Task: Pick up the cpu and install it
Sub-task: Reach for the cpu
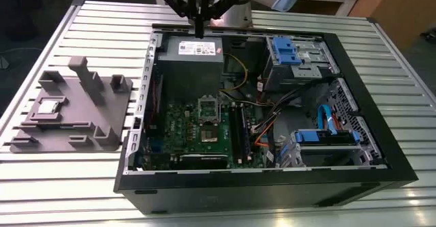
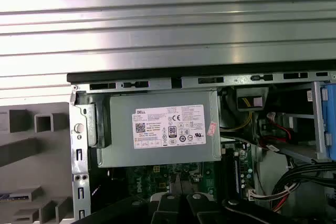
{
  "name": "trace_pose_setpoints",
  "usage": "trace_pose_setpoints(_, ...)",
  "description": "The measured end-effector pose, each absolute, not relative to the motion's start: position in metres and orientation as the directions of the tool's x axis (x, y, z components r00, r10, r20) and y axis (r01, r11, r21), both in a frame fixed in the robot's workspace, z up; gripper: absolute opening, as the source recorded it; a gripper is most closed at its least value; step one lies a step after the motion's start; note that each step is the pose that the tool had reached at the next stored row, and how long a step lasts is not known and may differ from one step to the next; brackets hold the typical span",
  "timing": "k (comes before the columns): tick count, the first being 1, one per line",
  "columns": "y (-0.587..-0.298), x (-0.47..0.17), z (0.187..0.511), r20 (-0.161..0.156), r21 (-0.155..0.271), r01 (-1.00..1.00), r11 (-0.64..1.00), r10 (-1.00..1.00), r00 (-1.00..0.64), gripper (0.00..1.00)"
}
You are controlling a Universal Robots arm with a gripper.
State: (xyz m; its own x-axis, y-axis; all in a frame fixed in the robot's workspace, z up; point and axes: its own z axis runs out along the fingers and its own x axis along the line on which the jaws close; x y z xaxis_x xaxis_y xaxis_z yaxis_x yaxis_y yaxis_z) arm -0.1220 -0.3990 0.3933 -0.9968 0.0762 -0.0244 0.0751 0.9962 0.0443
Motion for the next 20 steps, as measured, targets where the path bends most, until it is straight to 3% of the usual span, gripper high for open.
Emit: trace_pose_setpoints(20, -0.3989, -0.1297, 0.3933, -0.025, 0.044, 0.075, 0.996, 0.076, -0.997, 0.10)
